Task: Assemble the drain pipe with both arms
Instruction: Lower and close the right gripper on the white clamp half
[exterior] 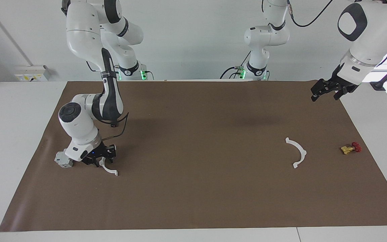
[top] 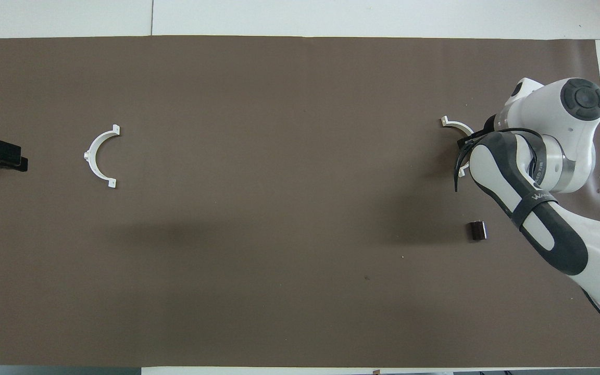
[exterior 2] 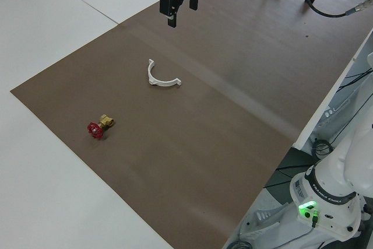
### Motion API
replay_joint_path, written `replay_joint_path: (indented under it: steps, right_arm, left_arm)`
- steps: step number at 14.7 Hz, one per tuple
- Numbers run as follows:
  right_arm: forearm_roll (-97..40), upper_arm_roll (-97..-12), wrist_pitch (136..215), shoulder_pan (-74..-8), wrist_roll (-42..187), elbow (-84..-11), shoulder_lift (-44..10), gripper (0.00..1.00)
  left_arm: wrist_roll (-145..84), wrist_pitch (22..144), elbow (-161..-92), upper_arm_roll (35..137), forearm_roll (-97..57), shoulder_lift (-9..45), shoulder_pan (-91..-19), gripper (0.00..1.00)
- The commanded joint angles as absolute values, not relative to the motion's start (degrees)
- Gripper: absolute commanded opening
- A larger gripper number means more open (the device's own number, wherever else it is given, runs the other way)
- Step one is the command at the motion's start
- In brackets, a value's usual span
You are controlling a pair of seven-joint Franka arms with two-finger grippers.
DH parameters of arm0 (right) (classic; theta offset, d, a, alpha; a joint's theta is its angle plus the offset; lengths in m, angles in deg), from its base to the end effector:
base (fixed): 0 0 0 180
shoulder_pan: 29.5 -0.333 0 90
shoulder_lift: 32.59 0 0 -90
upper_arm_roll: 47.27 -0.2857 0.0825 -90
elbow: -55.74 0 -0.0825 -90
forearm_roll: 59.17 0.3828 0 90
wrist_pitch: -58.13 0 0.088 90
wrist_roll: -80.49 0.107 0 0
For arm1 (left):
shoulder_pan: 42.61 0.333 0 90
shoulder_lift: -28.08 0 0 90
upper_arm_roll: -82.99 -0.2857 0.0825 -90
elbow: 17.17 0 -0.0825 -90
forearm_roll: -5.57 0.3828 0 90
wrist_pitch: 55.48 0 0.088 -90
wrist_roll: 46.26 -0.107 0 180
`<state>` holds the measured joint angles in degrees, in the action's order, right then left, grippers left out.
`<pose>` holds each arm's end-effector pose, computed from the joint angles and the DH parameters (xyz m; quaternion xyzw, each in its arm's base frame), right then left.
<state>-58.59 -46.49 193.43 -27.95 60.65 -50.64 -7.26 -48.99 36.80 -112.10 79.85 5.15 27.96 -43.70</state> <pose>0.6315 -0.0252 0.2616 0.9883 0.1494 0.0309 0.0053 0.5541 0.0190 0.5559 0.9997 -0.0057 -0.0240 0.0046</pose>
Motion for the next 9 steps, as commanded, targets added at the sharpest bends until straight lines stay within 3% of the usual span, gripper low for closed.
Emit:
replay_joint_path:
  steps: [1, 4, 7, 9]
  right_arm:
    - [-57.3, -46.8, 195.2, -27.1, 59.0, -53.3, -8.8, 0.45]
    - [-56.4, -46.8, 194.3, -27.6, 59.2, -52.5, -8.7, 0.00]
    - [-56.4, -47.4, 191.4, -27.9, 60.5, -49.8, -8.7, 0.00]
    - [-56.4, -48.4, 181.9, -29.6, 65.4, -42.0, -8.2, 0.00]
  left_arm:
    - [-49.0, 36.7, -113.4, 79.8, 5.5, 29.3, -43.7, 1.00]
    - [-49.0, 36.0, -113.4, 79.7, 5.5, 29.4, -43.6, 1.00]
    - [-48.8, 36.2, -113.5, 79.6, 5.5, 29.4, -43.2, 1.00]
    - [-48.8, 37.7, -113.5, 79.5, 5.5, 29.3, -43.0, 1.00]
